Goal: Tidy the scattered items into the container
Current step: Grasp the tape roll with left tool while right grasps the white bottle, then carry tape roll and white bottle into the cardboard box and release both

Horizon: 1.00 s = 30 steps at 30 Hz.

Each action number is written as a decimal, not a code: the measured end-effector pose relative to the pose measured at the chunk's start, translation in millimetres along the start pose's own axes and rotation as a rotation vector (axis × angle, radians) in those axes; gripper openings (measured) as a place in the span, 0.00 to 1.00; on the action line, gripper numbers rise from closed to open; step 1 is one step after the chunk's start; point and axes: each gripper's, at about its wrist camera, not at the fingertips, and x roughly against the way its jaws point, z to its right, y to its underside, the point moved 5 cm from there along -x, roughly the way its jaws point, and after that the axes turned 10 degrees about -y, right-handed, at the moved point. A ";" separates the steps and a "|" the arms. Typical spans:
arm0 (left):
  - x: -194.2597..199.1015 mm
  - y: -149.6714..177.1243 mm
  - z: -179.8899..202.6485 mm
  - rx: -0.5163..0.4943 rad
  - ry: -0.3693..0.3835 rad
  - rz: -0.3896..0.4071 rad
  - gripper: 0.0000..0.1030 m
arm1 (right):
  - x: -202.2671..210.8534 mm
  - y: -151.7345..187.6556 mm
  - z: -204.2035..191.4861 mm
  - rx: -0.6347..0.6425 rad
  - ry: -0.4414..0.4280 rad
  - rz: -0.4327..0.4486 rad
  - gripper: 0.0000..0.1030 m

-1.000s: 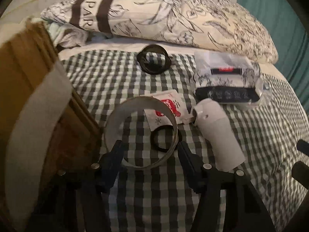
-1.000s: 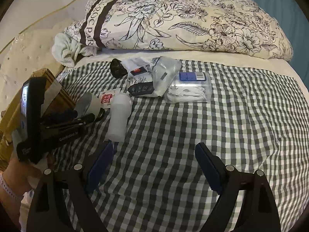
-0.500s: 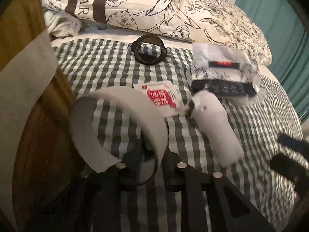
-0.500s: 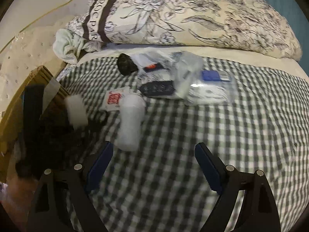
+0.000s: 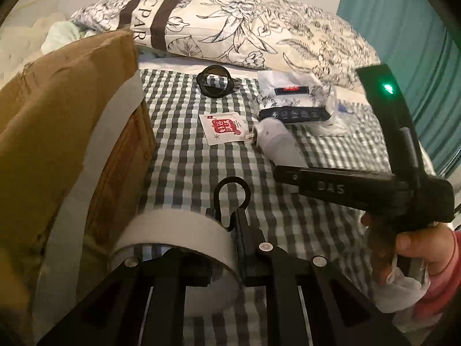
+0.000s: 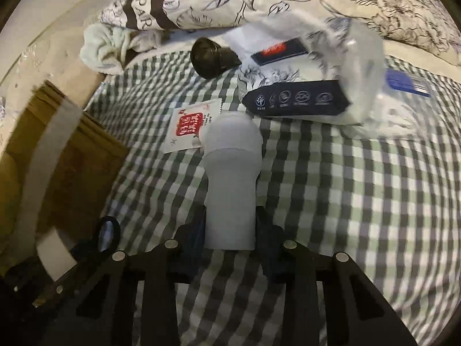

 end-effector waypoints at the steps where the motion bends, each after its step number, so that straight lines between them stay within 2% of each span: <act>1: 3.9 0.1 -0.9 0.009 0.009 0.005 0.12 | 6.9 2.4 -2.3 0.015 0.000 0.009 0.31; 4: 16.7 -3.3 1.4 0.016 0.029 0.024 0.12 | 31.4 11.3 -7.9 0.057 0.018 0.038 0.31; 9: 39.1 -8.9 11.8 0.031 0.116 0.055 0.12 | 64.7 27.4 -6.8 0.060 0.021 0.049 0.31; 12: 50.5 -8.3 16.3 0.016 0.116 0.076 0.12 | 75.7 37.3 -3.0 0.081 0.052 0.038 0.31; 18: 68.3 -8.0 16.4 0.042 0.144 0.091 0.12 | 97.1 54.8 0.8 0.076 0.047 0.043 0.31; 23: 90.7 -16.8 14.3 0.053 0.143 0.127 0.12 | 123.5 45.7 -17.1 0.101 0.034 0.104 0.30; 26: 110.5 -31.6 13.9 0.019 0.105 0.164 0.12 | 148.0 33.9 -35.8 0.126 0.011 0.169 0.30; 30: 140.3 -53.0 6.6 0.031 0.107 0.220 0.12 | 176.2 15.4 -67.1 0.183 -0.008 0.248 0.30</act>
